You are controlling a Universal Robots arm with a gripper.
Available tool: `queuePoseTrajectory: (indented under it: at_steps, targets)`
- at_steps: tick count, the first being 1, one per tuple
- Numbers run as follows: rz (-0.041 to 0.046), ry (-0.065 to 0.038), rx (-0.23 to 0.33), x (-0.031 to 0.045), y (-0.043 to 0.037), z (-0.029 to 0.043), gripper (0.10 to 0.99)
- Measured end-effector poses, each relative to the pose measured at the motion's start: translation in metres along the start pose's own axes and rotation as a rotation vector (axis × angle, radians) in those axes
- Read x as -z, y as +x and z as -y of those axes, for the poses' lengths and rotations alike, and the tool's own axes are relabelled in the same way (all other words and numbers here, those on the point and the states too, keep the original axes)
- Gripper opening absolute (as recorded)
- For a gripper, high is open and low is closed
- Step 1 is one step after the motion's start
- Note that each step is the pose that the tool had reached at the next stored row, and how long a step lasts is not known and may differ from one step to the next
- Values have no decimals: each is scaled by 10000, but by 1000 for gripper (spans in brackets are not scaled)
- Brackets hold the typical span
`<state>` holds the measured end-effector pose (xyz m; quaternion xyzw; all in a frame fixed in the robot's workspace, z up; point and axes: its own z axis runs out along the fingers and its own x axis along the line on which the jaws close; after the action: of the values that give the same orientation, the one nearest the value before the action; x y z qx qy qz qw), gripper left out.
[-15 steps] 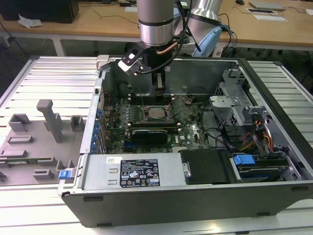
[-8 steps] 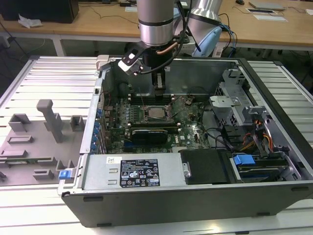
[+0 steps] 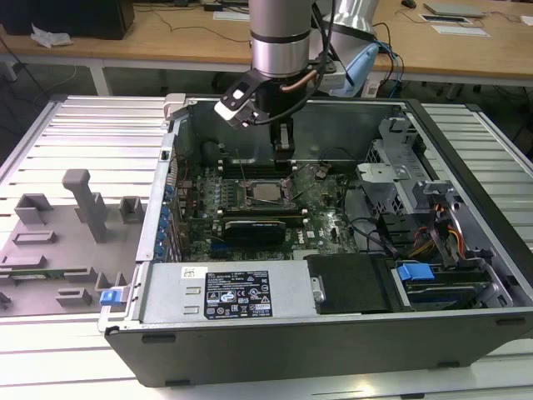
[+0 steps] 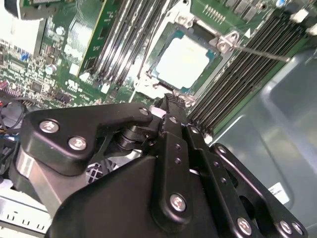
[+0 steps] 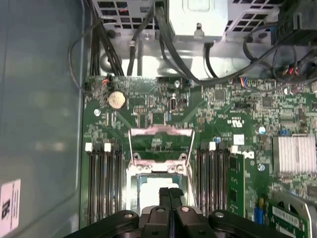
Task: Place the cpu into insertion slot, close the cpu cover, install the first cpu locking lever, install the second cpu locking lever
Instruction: 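Close the cpu cover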
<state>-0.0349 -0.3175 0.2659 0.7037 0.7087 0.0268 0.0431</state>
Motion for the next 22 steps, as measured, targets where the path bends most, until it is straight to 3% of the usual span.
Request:
queuePoseTrajectory:
  at_steps: [13, 17, 22]
  targets:
    - [-1, 68, 1, -33, -2, -331, 106]
    - [0, 97, 2, -50, -3, -511, 106]
    - [-3, 116, 1, -64, -3, -640, 106]
